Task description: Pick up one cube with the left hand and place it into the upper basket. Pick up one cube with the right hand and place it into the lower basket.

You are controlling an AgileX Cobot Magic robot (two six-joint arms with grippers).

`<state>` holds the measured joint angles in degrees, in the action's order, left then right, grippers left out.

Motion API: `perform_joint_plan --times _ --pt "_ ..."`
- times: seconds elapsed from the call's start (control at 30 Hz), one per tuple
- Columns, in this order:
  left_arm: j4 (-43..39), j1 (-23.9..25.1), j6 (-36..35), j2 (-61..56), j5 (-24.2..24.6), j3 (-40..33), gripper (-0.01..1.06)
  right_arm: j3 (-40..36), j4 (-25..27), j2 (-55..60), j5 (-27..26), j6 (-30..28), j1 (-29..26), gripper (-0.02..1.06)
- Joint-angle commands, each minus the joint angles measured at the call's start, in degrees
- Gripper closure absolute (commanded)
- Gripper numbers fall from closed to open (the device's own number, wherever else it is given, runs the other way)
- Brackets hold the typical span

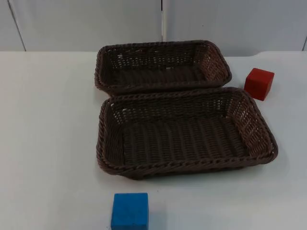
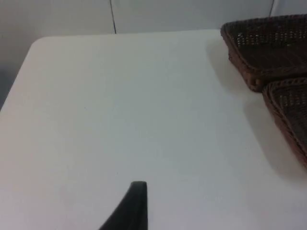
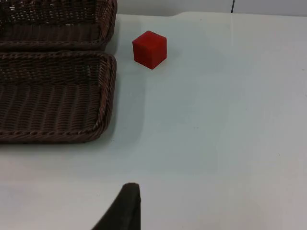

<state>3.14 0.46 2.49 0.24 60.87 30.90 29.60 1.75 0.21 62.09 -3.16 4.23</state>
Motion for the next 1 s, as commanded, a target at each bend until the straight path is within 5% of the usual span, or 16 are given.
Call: perform_joint_plan --times 0.0,0.97 --pt "0.5 0.2 0.2 0.6 -0.7 0.6 0.0 0.0 0.0 -0.2 -0.2 -0.1 -0.5 -0.01" --pt "7.3 0.2 2.7 10.7 -3.4 1.1 0.0 0.0 0.0 -0.2 -0.2 -0.1 -0.5 -0.01"
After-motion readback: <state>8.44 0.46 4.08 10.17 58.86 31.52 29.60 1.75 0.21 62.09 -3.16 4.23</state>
